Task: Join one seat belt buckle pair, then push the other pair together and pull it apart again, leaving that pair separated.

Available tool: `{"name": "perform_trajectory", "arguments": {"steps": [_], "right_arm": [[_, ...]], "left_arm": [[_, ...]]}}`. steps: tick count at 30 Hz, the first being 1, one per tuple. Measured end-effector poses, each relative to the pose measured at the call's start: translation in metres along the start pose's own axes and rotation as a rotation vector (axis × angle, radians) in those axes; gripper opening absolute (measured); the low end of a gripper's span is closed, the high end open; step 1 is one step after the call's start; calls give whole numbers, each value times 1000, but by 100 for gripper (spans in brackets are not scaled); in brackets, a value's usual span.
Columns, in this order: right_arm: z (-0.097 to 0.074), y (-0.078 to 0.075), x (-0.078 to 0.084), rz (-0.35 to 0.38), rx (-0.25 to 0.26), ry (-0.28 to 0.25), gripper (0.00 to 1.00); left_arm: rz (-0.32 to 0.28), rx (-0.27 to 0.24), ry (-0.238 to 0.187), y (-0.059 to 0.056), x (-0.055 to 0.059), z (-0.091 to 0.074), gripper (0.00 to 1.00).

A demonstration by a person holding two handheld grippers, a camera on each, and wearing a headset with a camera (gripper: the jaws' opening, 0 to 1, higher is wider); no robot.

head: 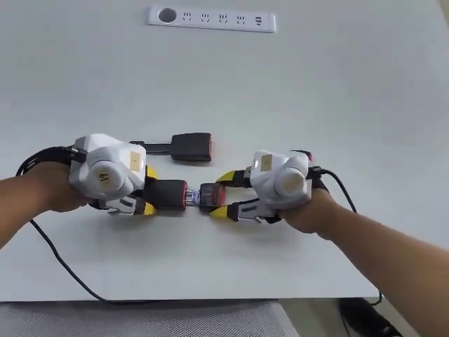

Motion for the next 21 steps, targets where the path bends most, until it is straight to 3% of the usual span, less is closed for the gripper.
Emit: {"name": "perform_trajectory", "arguments": {"steps": [21], "right_arm": [[14,13,-9,32,26,29,33]], "left_arm": [[43,11,39,-3,0,0,33]]}}
Point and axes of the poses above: the centre of the closed fingertips' face, and the gripper's own axes: z roughly forward along the fingers, y roughly to its left, x roughly out of its underside, the point moved 1 cm from there along -z, roughly backward along the fingers, and after that the axes turned 11 degrees about x, right-handed, at the moved point
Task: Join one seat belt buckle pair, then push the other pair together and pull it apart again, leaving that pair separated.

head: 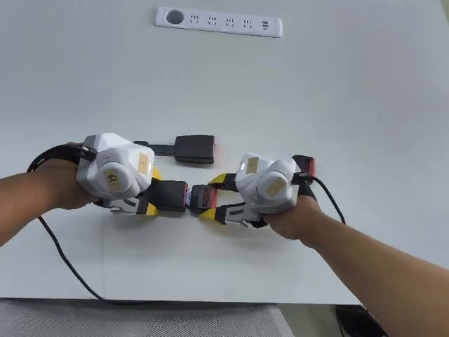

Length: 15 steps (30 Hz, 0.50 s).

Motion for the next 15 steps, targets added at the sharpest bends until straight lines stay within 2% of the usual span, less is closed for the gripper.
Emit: {"name": "perform_trajectory", "arguments": {"steps": [9,15], "right_arm": [[0,0,0,-4,4,11,33],[1,-1,-1,-7,4,-4,33]], "left_arm": [[11,8,-3,0,3,0,33],[11,13,-19,-1,4,0,33]]}}
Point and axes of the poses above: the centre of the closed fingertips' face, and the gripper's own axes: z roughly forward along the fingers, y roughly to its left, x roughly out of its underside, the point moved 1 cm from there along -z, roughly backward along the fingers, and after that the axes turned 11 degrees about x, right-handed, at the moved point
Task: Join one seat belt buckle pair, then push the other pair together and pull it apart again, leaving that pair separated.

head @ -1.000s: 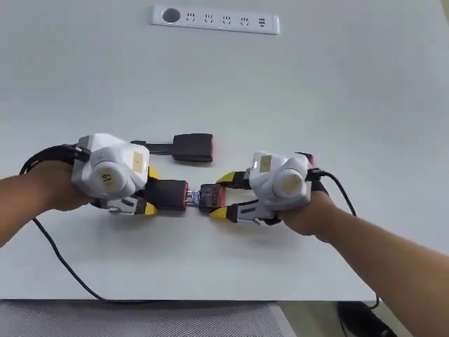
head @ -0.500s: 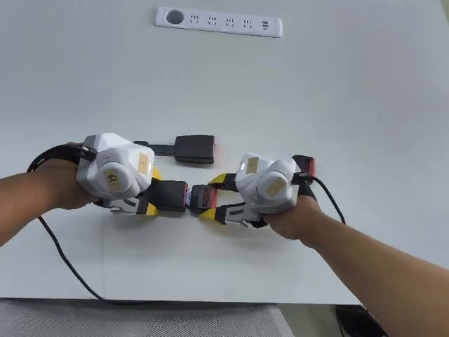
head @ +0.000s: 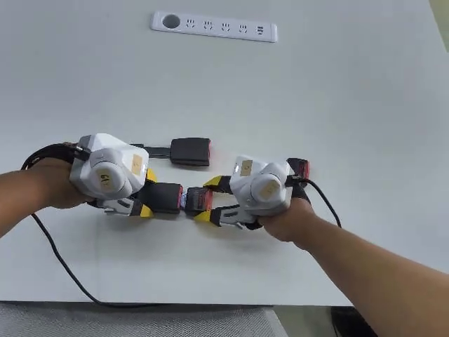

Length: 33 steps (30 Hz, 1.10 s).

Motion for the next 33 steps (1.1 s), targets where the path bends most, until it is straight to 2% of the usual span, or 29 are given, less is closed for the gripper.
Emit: {"name": "perform_trajectory", "arguments": {"steps": [4,10,16,21,26,33], "right_arm": [[0,0,0,1,2,-1,33],[0,-1,-1,-1,0,-23,33],[-1,0,0,-11,8,-42,32],[-2,1,1,-52,31,-58,32],[-2,1,1,-36,46,-69,31],[-2,1,1,-21,29,-76,31]], "left_arm": [[2,3,3,0,1,0,33],[3,5,-49,0,3,-1,33],[1,15,-79,0,3,-2,33],[-15,25,-125,1,4,-3,32],[9,28,-134,1,4,-2,32],[24,36,-150,1,3,-2,32]]}}
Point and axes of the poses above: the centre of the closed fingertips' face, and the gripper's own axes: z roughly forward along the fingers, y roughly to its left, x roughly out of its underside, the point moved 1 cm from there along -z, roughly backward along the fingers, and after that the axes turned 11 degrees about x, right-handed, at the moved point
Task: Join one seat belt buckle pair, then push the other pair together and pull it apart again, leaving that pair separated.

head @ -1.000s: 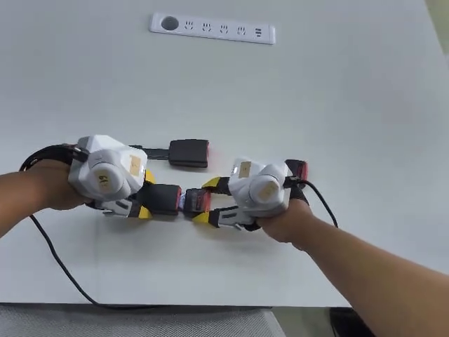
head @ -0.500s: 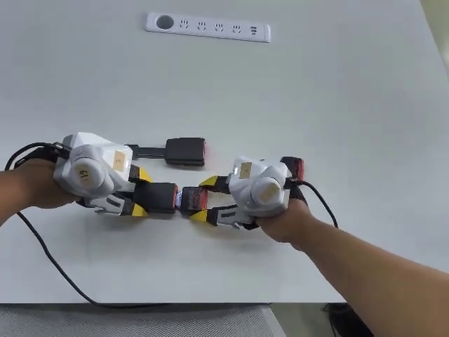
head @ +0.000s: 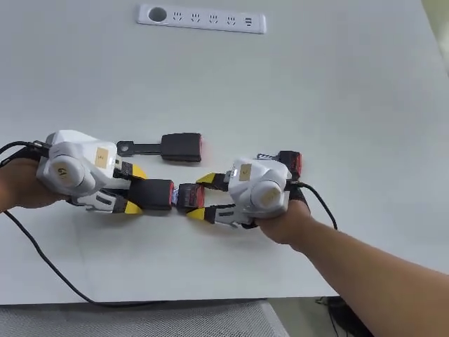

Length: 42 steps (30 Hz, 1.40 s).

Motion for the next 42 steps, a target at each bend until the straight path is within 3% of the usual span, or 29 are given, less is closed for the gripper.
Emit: {"name": "perform_trajectory", "arguments": {"steps": [11,25,33,34,35,36,38,40,42], "right_arm": [[0,1,0,6,2,-21,31],[0,1,-1,15,10,-32,32],[0,2,-4,8,14,-24,35],[1,3,-4,-3,24,-20,36],[1,1,3,-17,46,24,37],[1,1,-1,-21,66,4,41],[-1,4,-4,79,80,3,59],[-6,0,-14,104,107,-54,71],[-12,0,-18,112,108,-76,73]], "left_arm": [[3,-9,-26,-1,1,0,32],[6,-3,-28,0,0,-1,32],[-15,-3,17,0,-1,0,33],[-30,-7,19,0,-1,-1,34],[-26,-8,20,0,-2,0,34],[-46,-23,20,0,-2,0,34],[-78,-52,32,2,-2,0,39],[-111,-68,34,-1,-3,-2,52],[-167,-83,-30,-2,-11,-5,69]]}}
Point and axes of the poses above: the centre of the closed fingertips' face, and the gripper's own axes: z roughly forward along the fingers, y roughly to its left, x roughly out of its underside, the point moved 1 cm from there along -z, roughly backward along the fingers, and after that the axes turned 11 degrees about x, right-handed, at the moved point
